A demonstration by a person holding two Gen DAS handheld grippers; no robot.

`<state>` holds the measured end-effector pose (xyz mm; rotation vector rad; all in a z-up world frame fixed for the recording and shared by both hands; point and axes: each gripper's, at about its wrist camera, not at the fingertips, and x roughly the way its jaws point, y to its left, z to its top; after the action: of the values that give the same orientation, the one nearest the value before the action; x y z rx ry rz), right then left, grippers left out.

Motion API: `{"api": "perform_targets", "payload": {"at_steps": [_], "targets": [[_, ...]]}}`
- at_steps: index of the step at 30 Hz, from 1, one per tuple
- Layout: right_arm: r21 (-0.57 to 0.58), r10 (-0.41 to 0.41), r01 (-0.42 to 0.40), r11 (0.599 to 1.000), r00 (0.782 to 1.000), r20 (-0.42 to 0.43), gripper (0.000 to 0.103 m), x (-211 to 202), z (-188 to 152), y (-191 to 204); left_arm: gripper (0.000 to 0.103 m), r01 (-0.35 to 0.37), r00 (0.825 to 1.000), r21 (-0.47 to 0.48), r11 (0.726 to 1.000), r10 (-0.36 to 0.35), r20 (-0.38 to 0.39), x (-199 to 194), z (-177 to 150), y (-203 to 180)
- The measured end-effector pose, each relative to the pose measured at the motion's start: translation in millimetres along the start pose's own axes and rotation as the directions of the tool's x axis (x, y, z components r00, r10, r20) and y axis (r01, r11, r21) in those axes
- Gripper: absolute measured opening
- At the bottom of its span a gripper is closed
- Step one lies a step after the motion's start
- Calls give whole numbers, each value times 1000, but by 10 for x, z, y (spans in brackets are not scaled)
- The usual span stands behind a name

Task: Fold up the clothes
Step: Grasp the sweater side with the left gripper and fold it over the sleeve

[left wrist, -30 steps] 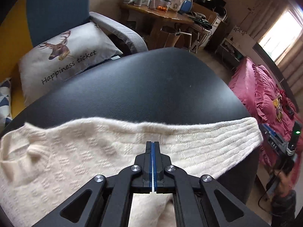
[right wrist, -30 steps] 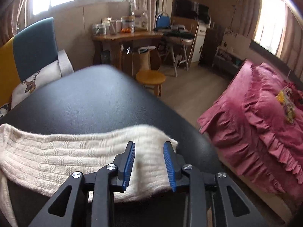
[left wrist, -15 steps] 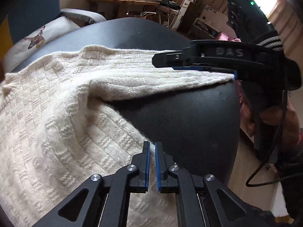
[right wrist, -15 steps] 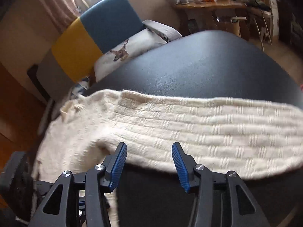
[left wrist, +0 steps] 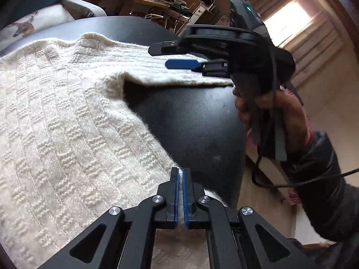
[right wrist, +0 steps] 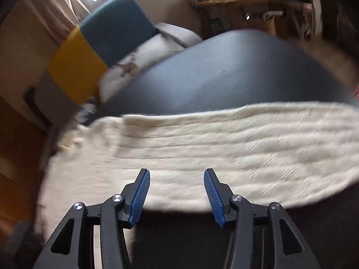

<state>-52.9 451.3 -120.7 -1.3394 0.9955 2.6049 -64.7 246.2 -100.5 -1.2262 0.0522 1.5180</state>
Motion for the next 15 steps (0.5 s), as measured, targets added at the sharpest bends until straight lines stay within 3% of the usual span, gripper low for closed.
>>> {"api": "perform_targets", "payload": {"at_steps": [1,2,5,11,13,14,15], "targets": [[61,141,-140,988,990,-21,52,-39,-74,-30,3,24,1000,-17,1000,-24,15,-40,10,19],[93,193,-188,978,980,-49,53,-1,-141,-37,3,48,998,-32,998,-47,29,-78,21,38],[160,259,-236,959,955,-145,53,197,-338,-32,3,52,998,-53,997,-51,26,-73,37,73],[69,115,-107,992,985,-131,52,132,-317,8,3,-8,1000,-30,1000,7,-29,75,36,10],[36,62,-59,998,991,-119,42,104,-303,22,4,-47,997,-33,998,45,-62,155,31,27],[19,36,-34,999,993,-113,30,89,-297,29,4,-49,998,-36,998,48,-51,95,54,24],[3,10,-10,1000,994,-106,29,75,-290,36,4,-52,998,-39,998,50,-39,35,78,20]]}}
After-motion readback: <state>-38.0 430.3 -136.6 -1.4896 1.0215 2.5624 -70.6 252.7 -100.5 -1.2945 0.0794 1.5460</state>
